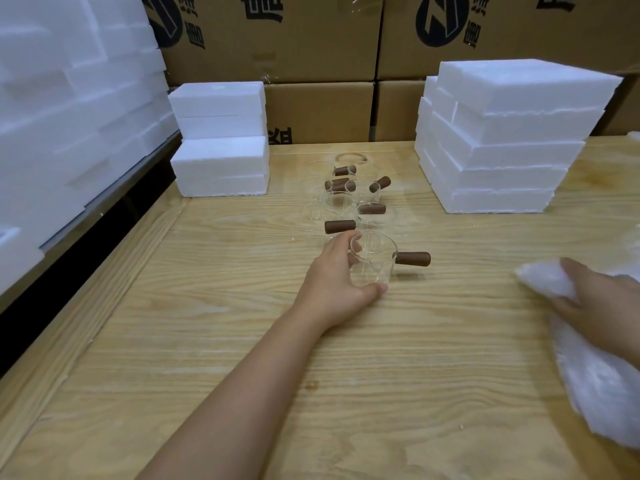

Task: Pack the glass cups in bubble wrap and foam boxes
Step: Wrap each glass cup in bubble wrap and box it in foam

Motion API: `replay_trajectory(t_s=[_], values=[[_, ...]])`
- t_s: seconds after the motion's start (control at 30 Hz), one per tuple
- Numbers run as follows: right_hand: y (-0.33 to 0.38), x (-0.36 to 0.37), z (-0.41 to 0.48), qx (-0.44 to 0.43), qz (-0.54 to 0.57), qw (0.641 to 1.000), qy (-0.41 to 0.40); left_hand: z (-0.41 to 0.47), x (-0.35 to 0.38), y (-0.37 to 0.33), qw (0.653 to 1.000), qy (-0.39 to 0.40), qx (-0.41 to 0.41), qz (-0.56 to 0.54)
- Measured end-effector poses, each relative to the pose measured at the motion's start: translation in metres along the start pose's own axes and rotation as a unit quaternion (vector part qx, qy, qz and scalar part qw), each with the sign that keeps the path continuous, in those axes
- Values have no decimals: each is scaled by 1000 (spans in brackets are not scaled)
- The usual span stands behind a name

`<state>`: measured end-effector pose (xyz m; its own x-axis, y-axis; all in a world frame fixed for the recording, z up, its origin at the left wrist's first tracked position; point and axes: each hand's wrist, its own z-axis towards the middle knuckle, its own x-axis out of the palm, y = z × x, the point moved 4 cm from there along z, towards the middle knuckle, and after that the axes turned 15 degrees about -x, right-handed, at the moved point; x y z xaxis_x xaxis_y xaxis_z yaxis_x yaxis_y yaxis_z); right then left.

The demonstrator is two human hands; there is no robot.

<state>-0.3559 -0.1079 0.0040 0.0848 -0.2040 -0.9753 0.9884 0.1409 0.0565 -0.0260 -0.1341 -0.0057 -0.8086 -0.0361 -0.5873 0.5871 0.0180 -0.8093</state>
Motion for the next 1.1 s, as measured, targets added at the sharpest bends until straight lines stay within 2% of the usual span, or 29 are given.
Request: replay_trajectory(t_s=[0.13,0.3,0.33,0.4,0.47,0.53,0.6,0.7,0.8,0.93,1.0,1.1], values=[[36,2,36,15,72,997,-8,1,0,1,1000,3,-5,-8],[65,10,58,11,127,989,81,5,0,3,1000,-11,-12,-12],[69,9,59,5,130,989,66,6,-1,4,1000,-14,-14,-16],[71,-3,59,1,99,994,-38,8,0,5,999,-13,-23,-27],[66,-12,56,42,34,992,-117,8,0,5,999,-9,-27,-30],[59,-10,53,93,15,992,-87,9,1,6,999,-9,-25,-27],[57,-7,50,109,52,990,-71,9,1,7,999,-8,-22,-24],[61,-21,45,109,62,981,-147,8,1,6,1000,-11,-13,-21],[71,-44,40,48,68,956,-281,6,0,4,999,-21,-12,-28],[106,-65,25,-142,107,885,-431,-3,-6,-5,997,-63,13,-41],[127,-66,19,-215,121,859,-448,-8,-14,-9,990,-119,32,-61],[156,-58,15,-307,151,839,-423,-18,-24,-15,962,-221,120,-105]])
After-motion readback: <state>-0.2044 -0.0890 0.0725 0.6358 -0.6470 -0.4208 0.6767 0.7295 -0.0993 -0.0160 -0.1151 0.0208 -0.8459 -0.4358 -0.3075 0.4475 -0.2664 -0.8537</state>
